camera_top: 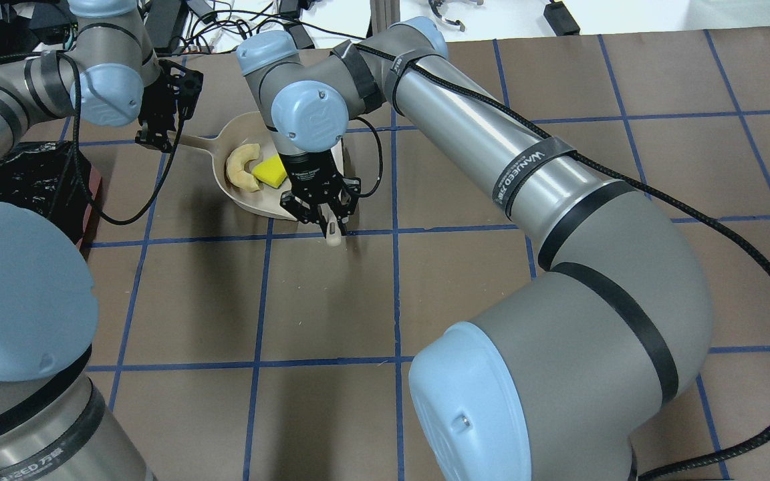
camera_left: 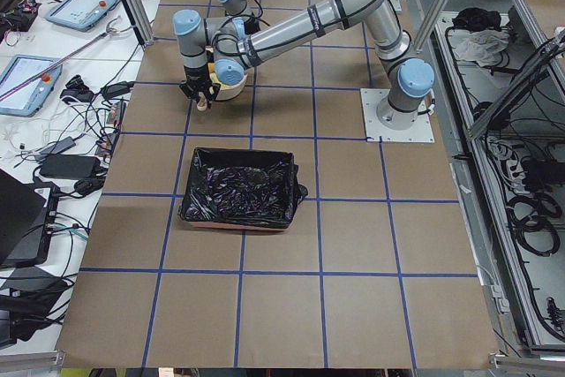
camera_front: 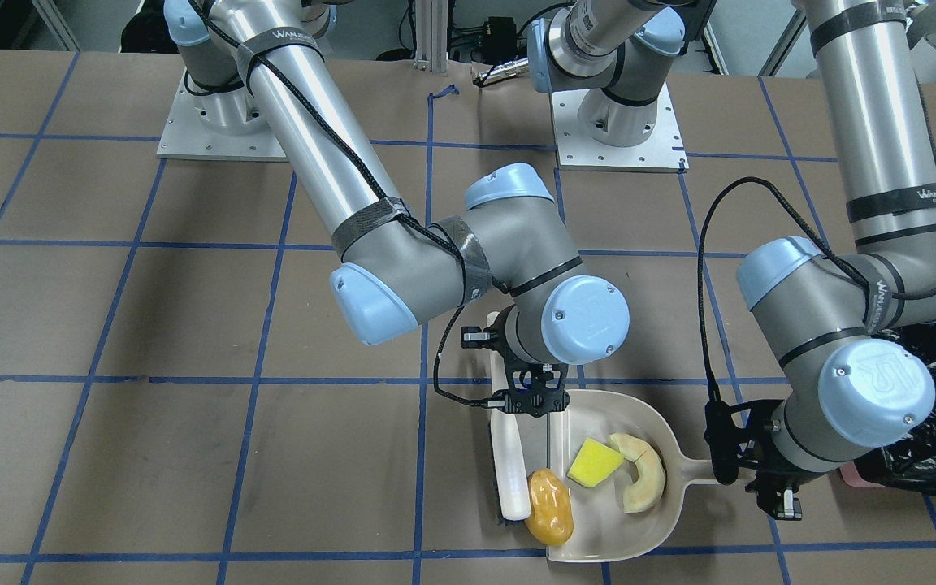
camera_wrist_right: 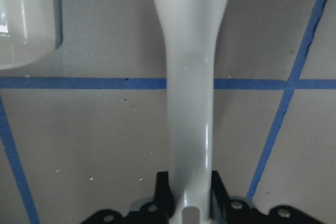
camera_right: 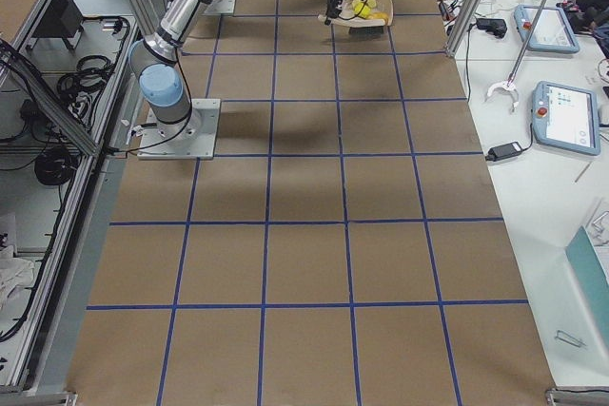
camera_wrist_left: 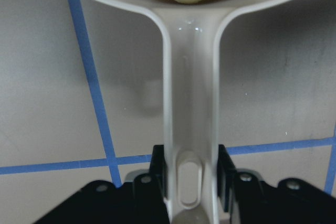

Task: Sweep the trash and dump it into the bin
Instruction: 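Sweep the yellow potato toy into the dustpan with the right gripper's brush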

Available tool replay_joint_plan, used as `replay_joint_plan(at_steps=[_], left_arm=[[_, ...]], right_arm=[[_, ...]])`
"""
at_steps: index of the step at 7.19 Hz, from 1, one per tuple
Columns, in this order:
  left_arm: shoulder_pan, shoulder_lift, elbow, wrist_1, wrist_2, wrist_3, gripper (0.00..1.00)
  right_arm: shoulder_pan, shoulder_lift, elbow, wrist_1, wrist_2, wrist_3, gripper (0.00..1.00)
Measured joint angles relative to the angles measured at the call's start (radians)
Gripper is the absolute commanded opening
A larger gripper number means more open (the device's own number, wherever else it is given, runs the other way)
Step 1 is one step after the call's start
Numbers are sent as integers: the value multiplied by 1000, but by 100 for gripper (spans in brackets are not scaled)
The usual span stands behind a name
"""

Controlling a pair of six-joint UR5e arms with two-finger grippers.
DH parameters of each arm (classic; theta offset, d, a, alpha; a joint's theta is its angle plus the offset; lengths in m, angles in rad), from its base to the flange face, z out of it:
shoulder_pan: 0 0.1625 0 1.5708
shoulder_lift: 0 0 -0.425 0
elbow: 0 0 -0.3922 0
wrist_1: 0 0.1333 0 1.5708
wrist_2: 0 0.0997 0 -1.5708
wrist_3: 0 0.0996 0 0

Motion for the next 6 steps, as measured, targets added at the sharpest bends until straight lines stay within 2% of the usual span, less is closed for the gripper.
replay_joint_plan(at_steps=[6], left_arm=[[1,-1,0,0,-3,-1,21]], right_arm=[[48,2,-13,-69,69,87,0]])
